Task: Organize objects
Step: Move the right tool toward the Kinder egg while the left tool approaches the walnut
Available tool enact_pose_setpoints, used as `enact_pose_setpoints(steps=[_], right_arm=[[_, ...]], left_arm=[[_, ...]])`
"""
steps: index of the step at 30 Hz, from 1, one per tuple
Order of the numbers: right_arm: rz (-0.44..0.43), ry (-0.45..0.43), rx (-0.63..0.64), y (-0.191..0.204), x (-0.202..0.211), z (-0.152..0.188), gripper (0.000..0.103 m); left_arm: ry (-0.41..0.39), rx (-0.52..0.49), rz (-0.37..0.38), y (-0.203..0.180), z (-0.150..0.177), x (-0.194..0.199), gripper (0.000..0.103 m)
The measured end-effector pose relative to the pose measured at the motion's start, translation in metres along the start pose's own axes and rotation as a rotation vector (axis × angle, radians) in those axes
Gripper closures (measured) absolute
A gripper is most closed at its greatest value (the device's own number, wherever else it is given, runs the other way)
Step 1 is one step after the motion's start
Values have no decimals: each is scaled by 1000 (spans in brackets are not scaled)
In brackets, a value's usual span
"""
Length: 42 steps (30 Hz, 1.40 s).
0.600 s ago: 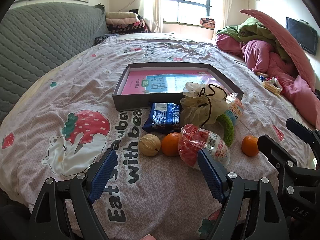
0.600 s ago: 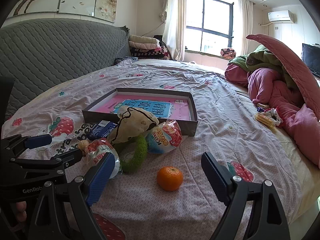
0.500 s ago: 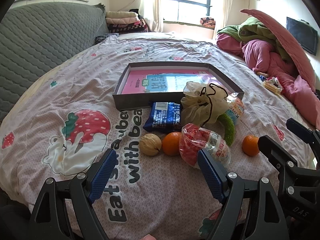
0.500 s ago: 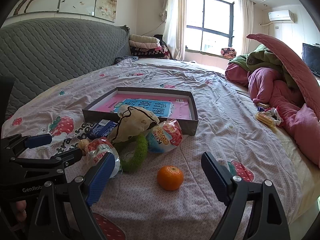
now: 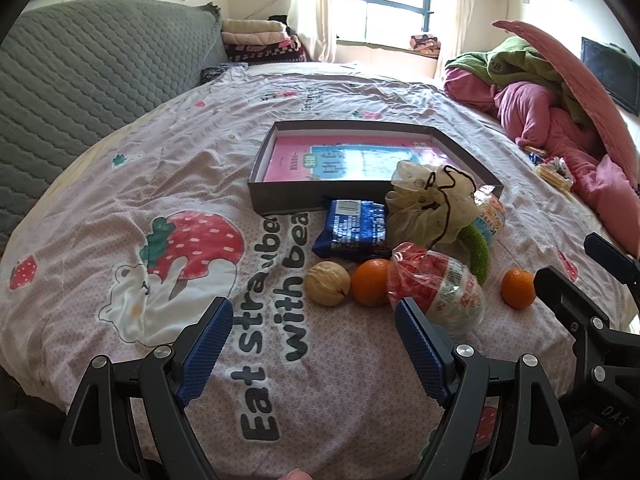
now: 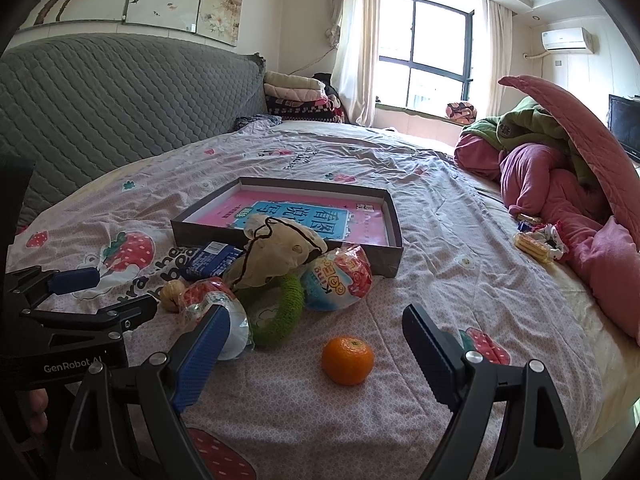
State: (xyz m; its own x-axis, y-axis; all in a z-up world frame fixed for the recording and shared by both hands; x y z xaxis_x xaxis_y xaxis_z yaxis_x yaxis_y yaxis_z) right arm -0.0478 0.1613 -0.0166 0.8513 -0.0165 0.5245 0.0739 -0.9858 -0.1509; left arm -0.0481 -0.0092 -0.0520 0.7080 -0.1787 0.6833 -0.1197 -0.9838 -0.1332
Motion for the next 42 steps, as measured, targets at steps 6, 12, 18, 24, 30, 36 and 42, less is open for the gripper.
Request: enact_pose_setpoints(steps=[6, 12, 18, 24, 30, 36, 42], right_arm=[[-10, -4, 18, 8, 0, -2, 15], [-20, -11, 44, 19, 0, -2, 15], [-41, -11, 68, 29, -1, -3, 15], [-55, -8, 88, 36, -1, 0, 15], [-70, 25, 109, 40, -6, 7, 15], [-85, 49, 126, 46, -11, 12, 15], [-90, 63, 143, 50, -15, 15, 15]], left_arm=[[-1, 6, -6, 6, 1, 2, 19], [3, 5, -8, 9, 2, 2, 19], [11, 7, -5, 14, 6, 2, 19], [41, 7, -1, 18, 13, -2, 19], [61, -9, 3, 18, 19, -6, 19], [89, -11, 23, 17, 22, -14, 19], [93, -21, 9, 20, 19, -24, 19]])
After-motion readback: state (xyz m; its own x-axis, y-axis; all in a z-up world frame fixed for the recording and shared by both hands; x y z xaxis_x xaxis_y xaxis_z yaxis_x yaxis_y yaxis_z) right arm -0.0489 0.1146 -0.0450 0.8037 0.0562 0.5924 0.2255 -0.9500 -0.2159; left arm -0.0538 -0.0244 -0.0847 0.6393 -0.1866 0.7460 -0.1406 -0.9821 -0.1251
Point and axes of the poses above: each gripper's, at about its wrist camera, not at the fingertips, and x roughly against the way its jaws point, y to its left, z to its underside, the point moved 8 cm from there along -x, roughly the way its jaws point, and after that the axes turned 9 degrees about z, right-handed, at the moved point
